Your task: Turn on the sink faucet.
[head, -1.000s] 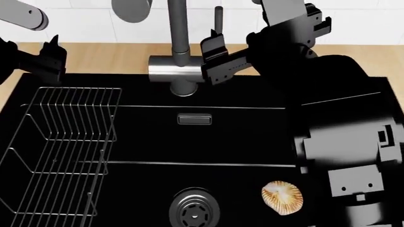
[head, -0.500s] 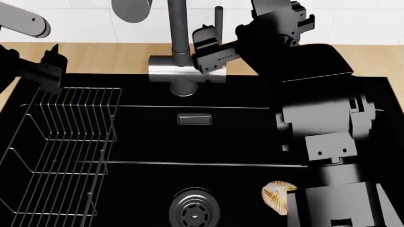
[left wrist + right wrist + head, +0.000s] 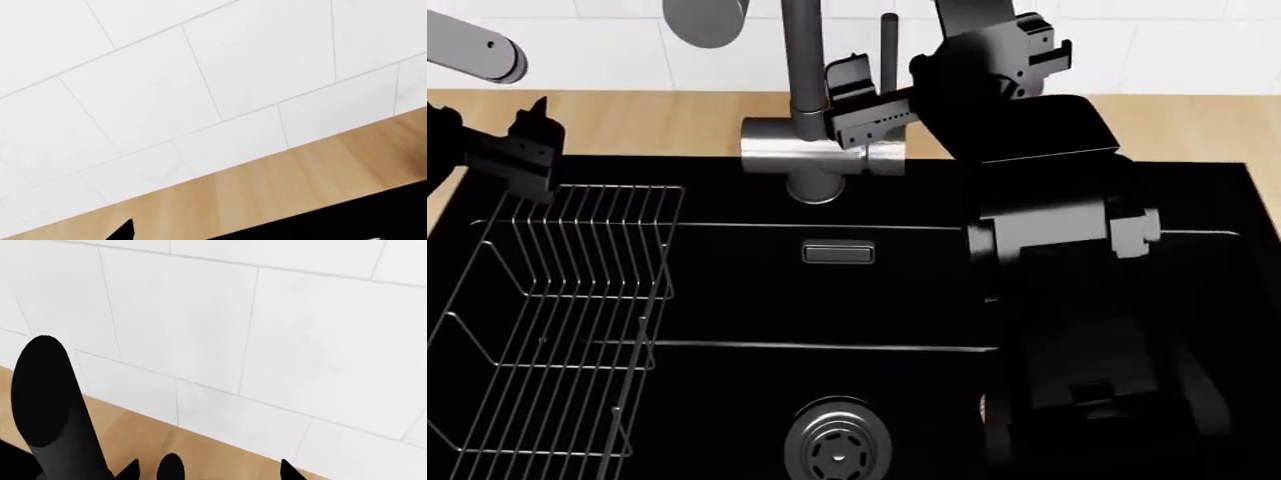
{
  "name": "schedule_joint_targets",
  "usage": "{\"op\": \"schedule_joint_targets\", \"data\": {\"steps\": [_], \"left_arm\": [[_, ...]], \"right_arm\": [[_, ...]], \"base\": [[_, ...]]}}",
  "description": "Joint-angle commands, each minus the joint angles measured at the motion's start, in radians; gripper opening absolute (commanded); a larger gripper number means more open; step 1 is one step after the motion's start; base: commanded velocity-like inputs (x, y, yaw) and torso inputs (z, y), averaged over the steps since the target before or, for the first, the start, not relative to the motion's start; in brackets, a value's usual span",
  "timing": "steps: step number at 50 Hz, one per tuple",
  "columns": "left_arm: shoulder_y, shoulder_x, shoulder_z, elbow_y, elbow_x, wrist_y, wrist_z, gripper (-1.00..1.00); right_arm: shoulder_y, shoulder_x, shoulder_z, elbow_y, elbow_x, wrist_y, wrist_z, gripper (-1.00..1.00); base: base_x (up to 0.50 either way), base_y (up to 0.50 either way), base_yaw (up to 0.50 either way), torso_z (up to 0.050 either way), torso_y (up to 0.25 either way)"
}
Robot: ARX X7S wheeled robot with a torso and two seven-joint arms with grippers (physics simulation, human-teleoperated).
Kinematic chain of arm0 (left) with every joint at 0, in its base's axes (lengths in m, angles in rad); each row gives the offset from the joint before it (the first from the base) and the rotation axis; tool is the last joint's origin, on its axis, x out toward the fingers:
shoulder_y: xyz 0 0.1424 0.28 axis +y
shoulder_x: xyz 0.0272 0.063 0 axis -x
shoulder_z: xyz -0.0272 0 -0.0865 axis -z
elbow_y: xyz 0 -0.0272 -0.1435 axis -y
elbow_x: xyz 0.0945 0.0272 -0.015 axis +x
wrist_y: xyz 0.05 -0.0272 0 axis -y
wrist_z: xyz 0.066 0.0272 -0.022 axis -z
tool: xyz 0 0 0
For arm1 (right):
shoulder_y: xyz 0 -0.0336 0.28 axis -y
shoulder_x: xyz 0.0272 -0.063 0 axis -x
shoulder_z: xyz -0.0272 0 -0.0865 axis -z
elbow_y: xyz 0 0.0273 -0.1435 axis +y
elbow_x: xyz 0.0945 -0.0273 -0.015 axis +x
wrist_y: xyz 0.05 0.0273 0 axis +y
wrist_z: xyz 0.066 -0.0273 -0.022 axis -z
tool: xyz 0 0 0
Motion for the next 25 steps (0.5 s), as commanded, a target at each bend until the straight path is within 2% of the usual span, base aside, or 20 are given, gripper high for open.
{"op": "schedule_joint_targets", "data": {"steps": [1, 25], "left_arm": [[0.007, -0.004, -0.012, 0.023, -0.018, -0.009, 0.020, 1.00], [0.016, 0.008, -0.008, 0.033, -0.023, -0.013, 0.006, 1.00]], "right_arm": [[0.020, -0.014, 0.018, 0.084, -0.002, -0.062, 0.036, 1.00], [-0.092, 0.051, 0.026, -0.199, 0.027, 0.095, 0.120, 1.00]], "base": [[0.00, 0.00, 0.00, 0.000, 0.000], [0.00, 0.00, 0.00, 0.000, 0.000]]}}
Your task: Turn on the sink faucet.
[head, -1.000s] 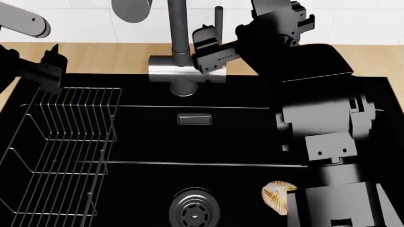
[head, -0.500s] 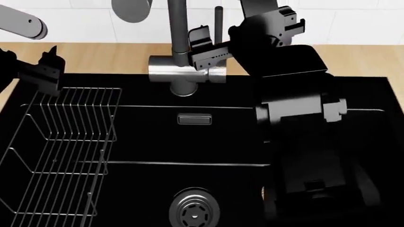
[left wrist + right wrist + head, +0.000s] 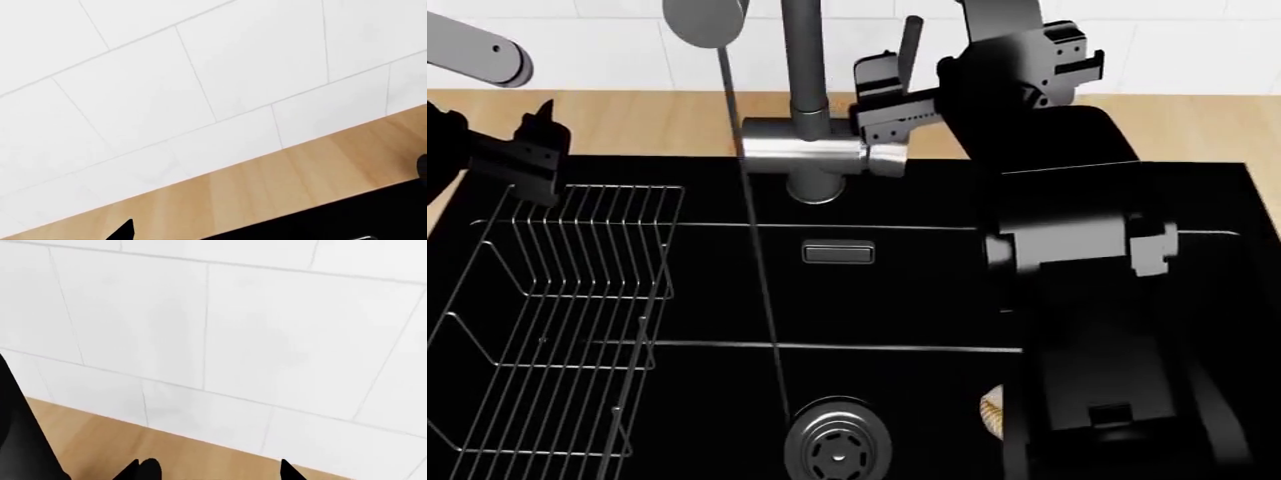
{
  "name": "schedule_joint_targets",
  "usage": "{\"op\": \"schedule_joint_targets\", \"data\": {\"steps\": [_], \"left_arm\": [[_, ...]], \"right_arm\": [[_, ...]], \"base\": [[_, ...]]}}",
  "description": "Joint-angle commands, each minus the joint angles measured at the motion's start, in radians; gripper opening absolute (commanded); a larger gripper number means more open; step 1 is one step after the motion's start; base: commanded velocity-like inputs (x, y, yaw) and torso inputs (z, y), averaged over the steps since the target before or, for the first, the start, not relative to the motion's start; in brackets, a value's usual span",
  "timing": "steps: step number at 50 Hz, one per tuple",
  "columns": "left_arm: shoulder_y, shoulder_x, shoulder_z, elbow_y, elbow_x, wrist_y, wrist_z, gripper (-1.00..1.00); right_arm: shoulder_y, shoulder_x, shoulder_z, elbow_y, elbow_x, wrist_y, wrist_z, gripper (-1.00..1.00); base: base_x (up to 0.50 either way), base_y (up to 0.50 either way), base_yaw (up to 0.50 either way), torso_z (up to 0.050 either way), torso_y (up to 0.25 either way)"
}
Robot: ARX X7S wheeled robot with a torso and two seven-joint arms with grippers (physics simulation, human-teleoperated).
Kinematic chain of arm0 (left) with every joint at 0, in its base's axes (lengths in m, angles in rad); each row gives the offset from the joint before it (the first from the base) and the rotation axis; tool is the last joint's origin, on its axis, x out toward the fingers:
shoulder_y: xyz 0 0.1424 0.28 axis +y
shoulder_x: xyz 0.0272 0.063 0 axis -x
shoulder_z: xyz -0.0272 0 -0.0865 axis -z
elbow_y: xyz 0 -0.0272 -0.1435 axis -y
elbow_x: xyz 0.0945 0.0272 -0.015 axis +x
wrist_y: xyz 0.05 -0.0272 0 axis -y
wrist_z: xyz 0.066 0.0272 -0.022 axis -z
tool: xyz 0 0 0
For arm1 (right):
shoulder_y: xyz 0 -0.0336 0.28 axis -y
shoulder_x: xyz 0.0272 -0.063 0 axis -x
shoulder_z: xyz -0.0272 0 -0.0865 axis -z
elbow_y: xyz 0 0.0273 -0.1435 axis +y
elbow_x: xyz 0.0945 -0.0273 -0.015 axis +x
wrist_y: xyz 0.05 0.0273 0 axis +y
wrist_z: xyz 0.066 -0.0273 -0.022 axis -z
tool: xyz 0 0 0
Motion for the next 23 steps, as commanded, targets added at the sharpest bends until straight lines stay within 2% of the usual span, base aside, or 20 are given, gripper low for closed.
{"op": "schedule_joint_targets", "data": {"steps": [1, 23], "left_arm": [[0.006, 0.007, -0.009, 0.008, -0.013, -0.001, 0.009, 1.00], [0.021, -0.012, -0.022, 0.040, -0.025, -0.012, 0.010, 1.00]], "right_arm": [[-0.039, 0.019, 0.013, -0.086, 0.007, 0.045, 0.027, 1.00], [-0.119, 0.055, 0.035, -0.217, 0.044, 0.123, 0.070, 1.00]], "base": [[0.00, 0.00, 0.00, 0.000, 0.000], [0.00, 0.00, 0.00, 0.000, 0.000]]}}
